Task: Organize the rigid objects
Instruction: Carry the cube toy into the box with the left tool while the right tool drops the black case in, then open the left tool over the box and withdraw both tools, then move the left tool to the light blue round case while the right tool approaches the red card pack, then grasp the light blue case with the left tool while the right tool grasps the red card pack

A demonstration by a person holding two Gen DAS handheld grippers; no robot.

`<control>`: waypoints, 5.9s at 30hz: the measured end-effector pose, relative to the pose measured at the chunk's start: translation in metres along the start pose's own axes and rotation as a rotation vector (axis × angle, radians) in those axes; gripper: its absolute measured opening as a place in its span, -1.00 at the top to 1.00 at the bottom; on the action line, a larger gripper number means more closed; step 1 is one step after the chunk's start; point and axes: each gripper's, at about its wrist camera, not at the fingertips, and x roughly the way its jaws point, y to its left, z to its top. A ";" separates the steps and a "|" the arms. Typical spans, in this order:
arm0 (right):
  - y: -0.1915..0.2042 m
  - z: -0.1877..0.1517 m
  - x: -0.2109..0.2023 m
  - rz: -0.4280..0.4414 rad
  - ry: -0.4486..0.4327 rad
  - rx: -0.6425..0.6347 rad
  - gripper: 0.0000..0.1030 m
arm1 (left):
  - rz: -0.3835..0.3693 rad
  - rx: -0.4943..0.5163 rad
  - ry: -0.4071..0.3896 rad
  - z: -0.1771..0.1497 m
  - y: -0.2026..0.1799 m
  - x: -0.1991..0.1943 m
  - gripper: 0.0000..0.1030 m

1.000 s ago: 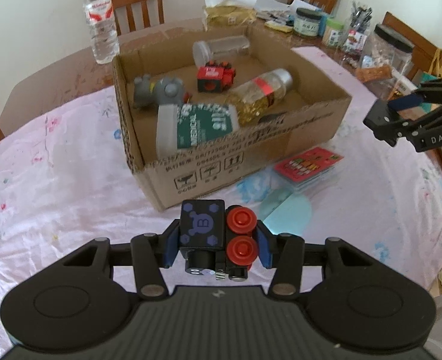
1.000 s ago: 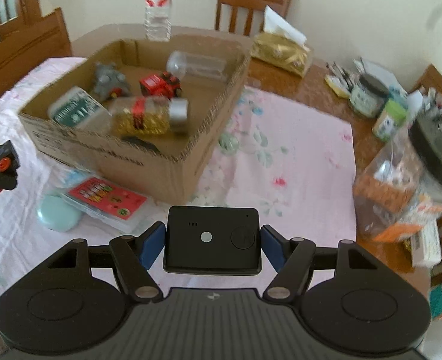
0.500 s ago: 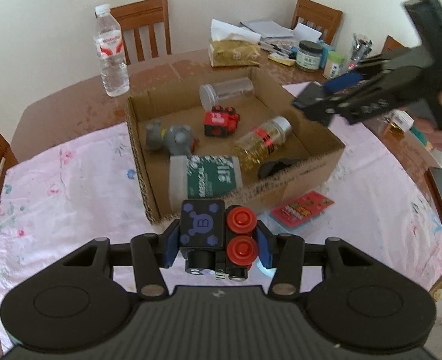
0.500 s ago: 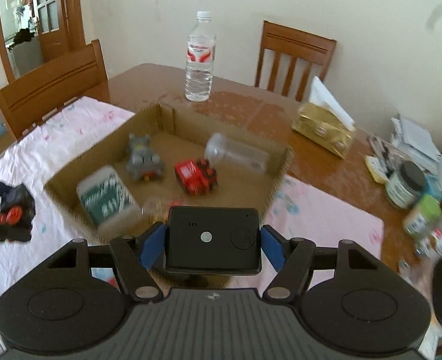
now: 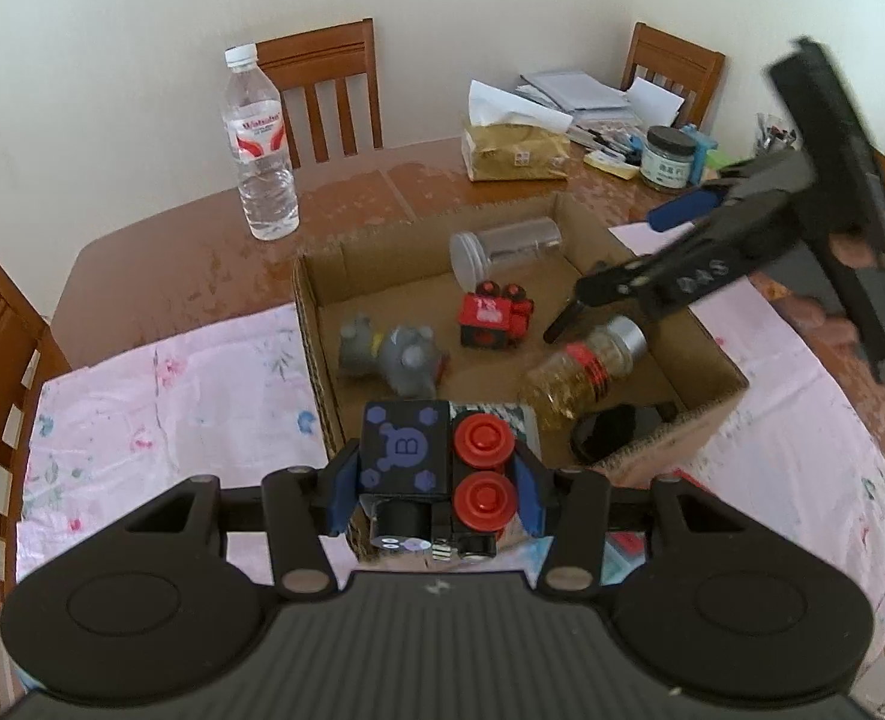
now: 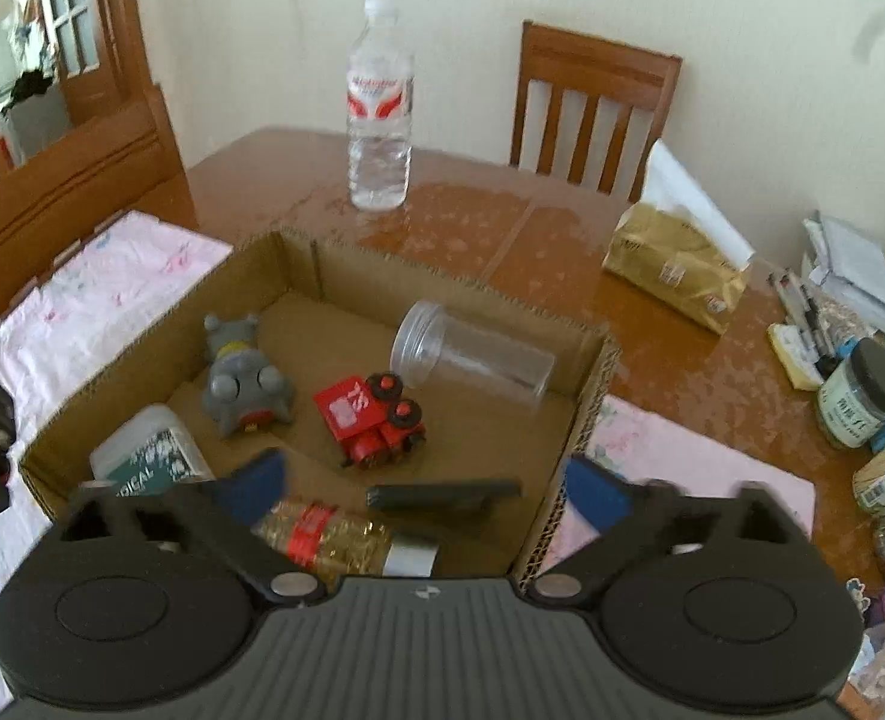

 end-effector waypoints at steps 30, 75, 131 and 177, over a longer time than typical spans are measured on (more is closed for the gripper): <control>0.003 -0.063 -0.075 -0.111 0.068 0.252 -1.00 | 0.107 0.017 -0.091 0.111 0.030 0.076 -0.90; 0.091 -0.111 0.026 -0.251 0.234 0.311 -1.00 | 0.203 -0.221 0.010 -0.099 0.020 -0.008 -0.97; 0.035 -0.169 -0.007 -0.117 0.138 0.121 -1.00 | -0.080 0.047 0.114 -0.085 -0.074 0.069 -0.03; 0.055 -0.156 -0.003 -0.120 0.180 0.125 -0.82 | 0.057 -0.130 0.125 -0.113 -0.033 0.049 -0.17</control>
